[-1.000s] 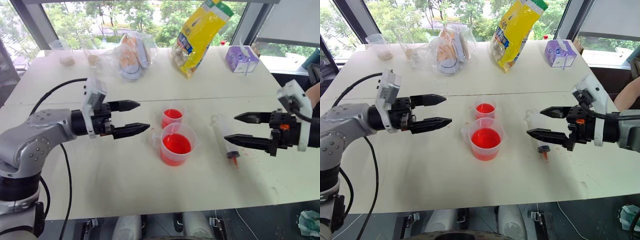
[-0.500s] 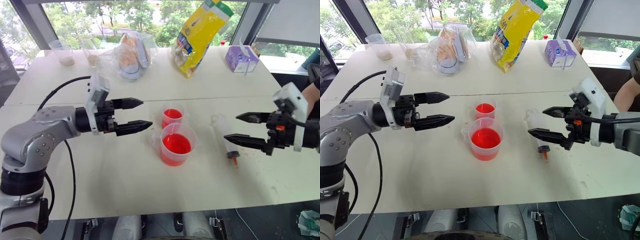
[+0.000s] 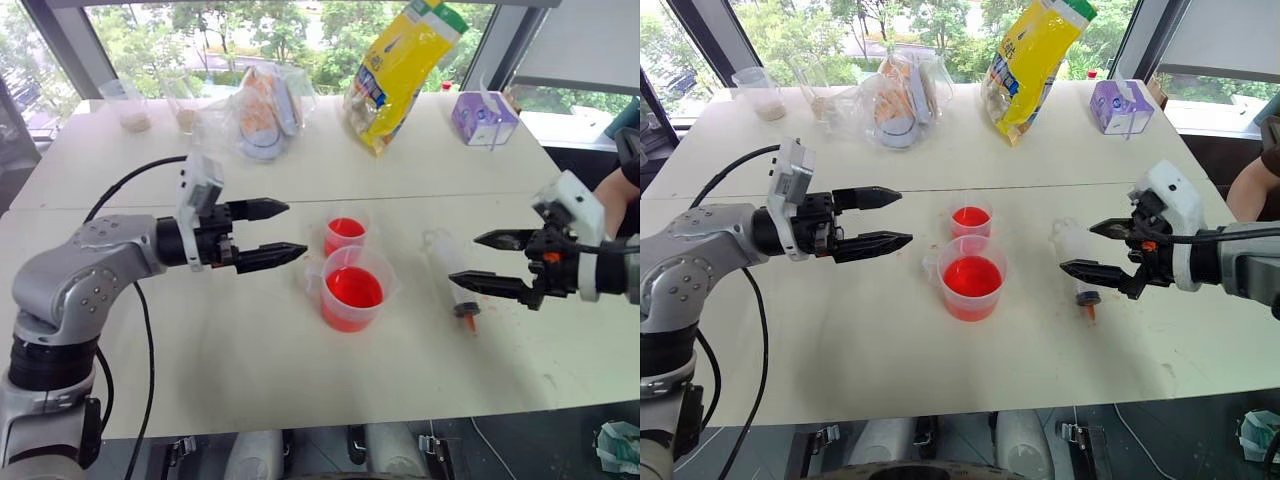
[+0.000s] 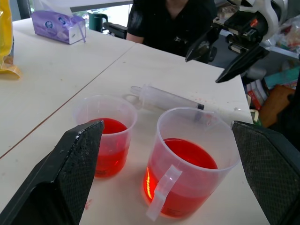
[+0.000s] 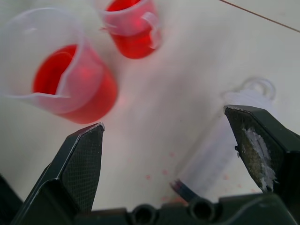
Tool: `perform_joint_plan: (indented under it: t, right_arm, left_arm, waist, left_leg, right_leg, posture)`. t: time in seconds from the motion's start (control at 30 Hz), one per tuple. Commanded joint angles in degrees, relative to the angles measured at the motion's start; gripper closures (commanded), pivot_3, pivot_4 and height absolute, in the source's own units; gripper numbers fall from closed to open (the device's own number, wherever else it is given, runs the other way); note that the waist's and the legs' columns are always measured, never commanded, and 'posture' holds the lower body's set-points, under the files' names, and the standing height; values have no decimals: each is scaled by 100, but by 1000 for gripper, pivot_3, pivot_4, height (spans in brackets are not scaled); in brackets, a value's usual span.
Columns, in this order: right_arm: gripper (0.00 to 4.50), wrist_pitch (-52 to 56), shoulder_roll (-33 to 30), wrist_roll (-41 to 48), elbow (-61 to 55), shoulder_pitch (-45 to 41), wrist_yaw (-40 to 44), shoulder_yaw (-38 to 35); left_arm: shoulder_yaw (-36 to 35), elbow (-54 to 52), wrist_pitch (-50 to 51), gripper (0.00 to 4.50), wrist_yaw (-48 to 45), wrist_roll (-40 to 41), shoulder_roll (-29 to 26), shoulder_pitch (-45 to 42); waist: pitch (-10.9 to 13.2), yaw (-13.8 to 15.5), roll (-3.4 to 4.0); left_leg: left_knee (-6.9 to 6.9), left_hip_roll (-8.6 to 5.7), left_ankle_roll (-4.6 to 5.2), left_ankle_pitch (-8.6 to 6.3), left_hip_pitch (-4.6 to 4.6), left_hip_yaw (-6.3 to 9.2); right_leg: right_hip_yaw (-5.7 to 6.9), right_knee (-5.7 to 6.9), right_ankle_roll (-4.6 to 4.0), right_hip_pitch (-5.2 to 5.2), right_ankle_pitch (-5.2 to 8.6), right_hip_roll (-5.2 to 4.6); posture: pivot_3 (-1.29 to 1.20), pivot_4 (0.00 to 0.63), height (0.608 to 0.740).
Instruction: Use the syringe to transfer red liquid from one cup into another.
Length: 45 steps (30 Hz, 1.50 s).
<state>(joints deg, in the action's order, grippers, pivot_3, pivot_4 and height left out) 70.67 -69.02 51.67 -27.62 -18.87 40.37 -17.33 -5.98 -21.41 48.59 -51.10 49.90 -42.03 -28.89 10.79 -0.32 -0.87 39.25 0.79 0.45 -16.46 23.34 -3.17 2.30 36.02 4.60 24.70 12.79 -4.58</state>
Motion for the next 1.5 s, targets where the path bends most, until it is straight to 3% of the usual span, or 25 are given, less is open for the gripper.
perform_joint_plan:
  t: [0.03,0.2,0.37,0.57,0.83,0.97,1.07,1.1,1.3,1.5]
  right_arm:
    - [41,441,8,-255,326,-544,-395,479]
    - [41,968,696,-834,1354,-1462,-942,1428]
    - [41,1053,1396,-1281,2499,-2130,-959,1934]
    - [41,594,1523,-1968,3202,-2435,-571,2802]
    - [41,243,1710,-2511,3289,-2444,-72,3497]
    - [1311,-8,1858,-2863,3389,-2448,36,3705]
    - [2794,40,1920,-2955,3323,-2437,110,3622]
    - [3098,53,1923,-2985,3303,-2423,123,3584]
    - [3134,431,1798,-2818,2825,-2355,1,2578]
    - [3134,640,2646,-1844,1940,-2653,-364,72]
  left_arm:
    - [-12,-150,-56,0,22,67,79,-57]
    - [71,-125,-160,0,-12,-37,147,17]
    - [89,-152,-187,0,54,-28,300,12]
    - [23,-267,-260,0,149,-92,356,148]
    - [-36,-440,-336,0,335,-100,366,324]
    - [-22,-481,-384,0,387,-117,369,360]
    - [0,-425,-423,0,372,-140,351,320]
    - [5,-408,-431,0,361,-147,345,303]
    - [44,-231,-478,0,162,-240,290,124]
    - [187,108,-527,0,-127,-372,272,-250]
  waist:
    - [0,-15,0]
    - [-2,-50,-3]
    - [-1,-23,-2]
    - [-2,-21,-2]
    - [-2,-44,-3]
    - [-7,-50,-11]
    - [-8,-58,-12]
    - [-9,-60,-14]
    - [-7,-29,-11]
    - [-6,-29,-10]
  left_leg:
    - [0,0,0,0,-1,0]
    - [0,1,0,0,0,-1]
    - [0,0,0,1,3,-2]
    - [0,-5,3,-2,7,-3]
    - [0,-2,2,-1,2,-3]
    - [1,-1,0,0,-6,-2]
    - [2,0,-1,1,-8,-2]
    - [1,2,-1,1,-9,-2]
    - [1,3,-2,1,-5,-1]
    - [1,0,-2,1,4,-1]
  right_leg:
    - [0,0,-1,0,0,0]
    - [-3,0,-1,2,0,2]
    - [-3,2,2,5,-3,2]
    - [-2,-2,20,5,-13,-2]
    - [-2,2,21,4,-13,1]
    - [-2,2,19,-3,-13,3]
    - [-3,4,19,-4,-14,4]
    - [-3,5,19,-4,-14,6]
    - [-2,6,19,-2,-14,7]
    - [1,3,21,4,-15,4]
  posture:
    - [0,150,740]
    - [0,150,740]
    - [0,150,740]
    - [0,150,740]
    - [0,150,740]
    - [0,150,740]
    - [0,150,740]
    - [0,150,740]
    - [0,150,740]
    - [0,150,740]
